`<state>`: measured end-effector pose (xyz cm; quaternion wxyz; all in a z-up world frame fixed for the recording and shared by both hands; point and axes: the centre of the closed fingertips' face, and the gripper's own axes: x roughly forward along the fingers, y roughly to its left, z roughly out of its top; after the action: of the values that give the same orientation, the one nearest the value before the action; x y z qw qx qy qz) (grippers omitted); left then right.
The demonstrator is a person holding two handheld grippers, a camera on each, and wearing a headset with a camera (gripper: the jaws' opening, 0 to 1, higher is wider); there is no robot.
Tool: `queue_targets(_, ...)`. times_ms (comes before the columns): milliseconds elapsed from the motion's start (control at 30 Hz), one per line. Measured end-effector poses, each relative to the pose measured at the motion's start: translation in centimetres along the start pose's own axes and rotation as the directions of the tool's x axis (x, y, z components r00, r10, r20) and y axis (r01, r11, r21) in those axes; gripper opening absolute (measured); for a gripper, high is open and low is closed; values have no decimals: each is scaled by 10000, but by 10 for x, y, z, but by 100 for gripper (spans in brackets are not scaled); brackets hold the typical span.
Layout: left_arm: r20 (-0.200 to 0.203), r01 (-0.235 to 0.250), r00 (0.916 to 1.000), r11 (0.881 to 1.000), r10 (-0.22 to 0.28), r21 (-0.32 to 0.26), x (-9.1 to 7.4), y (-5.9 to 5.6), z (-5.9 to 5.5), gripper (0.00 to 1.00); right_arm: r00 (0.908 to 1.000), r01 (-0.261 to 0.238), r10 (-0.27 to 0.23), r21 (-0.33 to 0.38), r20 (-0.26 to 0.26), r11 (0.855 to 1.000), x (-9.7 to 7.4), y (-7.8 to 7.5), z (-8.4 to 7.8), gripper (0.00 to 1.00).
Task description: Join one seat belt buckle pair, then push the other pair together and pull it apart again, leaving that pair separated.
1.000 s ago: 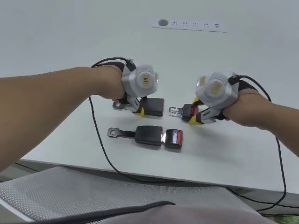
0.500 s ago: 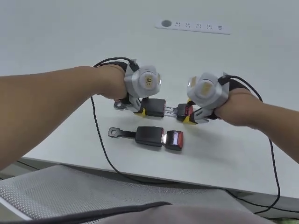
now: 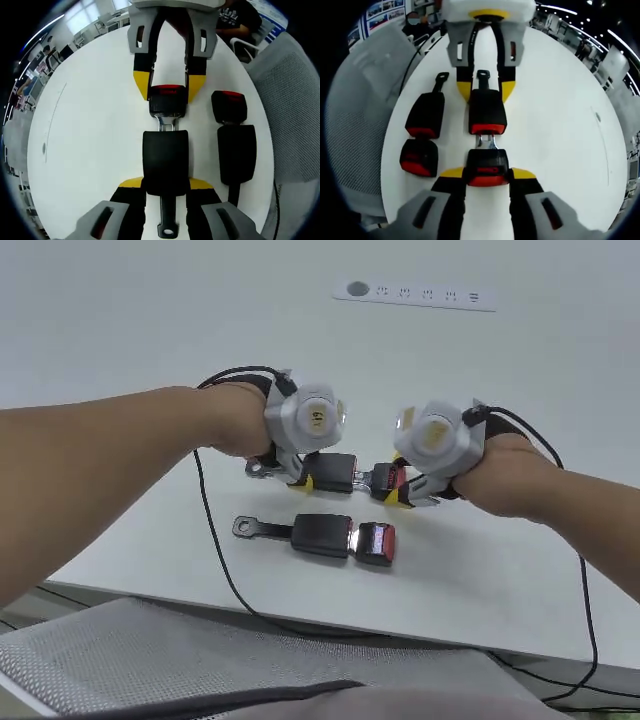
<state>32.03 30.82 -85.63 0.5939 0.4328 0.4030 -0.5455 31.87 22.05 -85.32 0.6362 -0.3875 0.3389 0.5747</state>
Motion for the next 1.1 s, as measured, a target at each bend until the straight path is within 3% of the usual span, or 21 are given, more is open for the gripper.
queue_targets(267,230,43,9997,10000,-45,46,1,1,0,30,10000,-8,7,127,71,9999,2,-2,2,31)
queue_targets(700,81,167,9998,9997,-169,187,3,2,0,30,9995,298,-300,243,46,9993,10,-1,16,31)
queue_targets(800,89,142,9999,9998,-143,145,3,2,0,31,9990,198,-213,381,394,9991,10,-2,14,32)
queue_targets(1100,158,74,9998,10000,-75,50,1,1,0,31,9987,-35,24,218,514,9998,15,-7,14,33)
